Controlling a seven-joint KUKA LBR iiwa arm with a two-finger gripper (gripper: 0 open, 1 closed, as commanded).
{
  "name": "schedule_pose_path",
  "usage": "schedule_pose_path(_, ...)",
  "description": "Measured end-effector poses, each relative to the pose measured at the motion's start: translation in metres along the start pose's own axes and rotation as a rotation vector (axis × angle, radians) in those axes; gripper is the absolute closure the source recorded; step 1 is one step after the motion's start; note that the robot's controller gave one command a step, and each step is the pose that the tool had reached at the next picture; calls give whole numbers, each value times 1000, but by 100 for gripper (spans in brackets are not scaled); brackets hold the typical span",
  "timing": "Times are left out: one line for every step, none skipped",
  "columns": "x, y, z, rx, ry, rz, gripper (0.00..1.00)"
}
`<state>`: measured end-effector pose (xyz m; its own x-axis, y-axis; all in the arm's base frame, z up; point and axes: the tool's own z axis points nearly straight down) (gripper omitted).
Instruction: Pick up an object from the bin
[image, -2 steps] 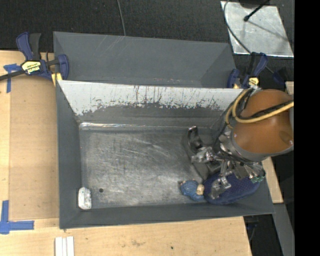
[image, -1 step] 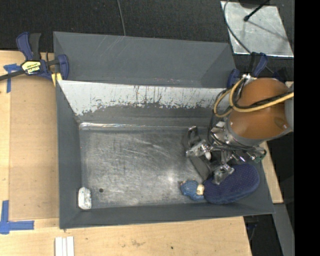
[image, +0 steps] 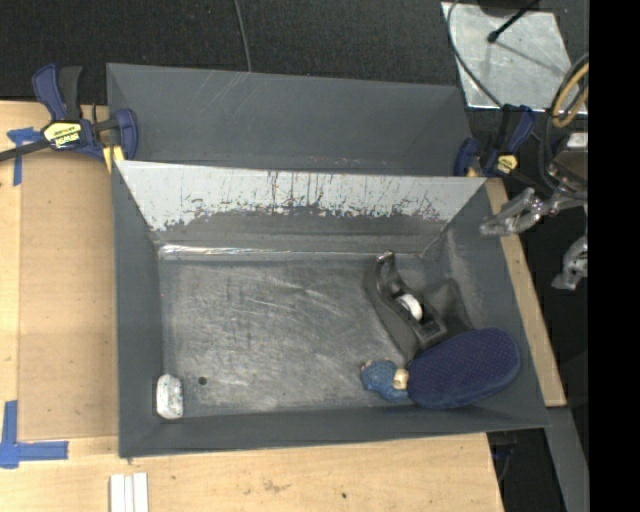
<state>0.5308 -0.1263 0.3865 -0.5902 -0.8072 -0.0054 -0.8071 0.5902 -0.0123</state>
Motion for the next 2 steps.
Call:
schedule_pose_path(-13, 49, 86, -14, 7, 381, 0)
schedule_pose_path(-79, 90, 163, -16, 9, 485, 0)
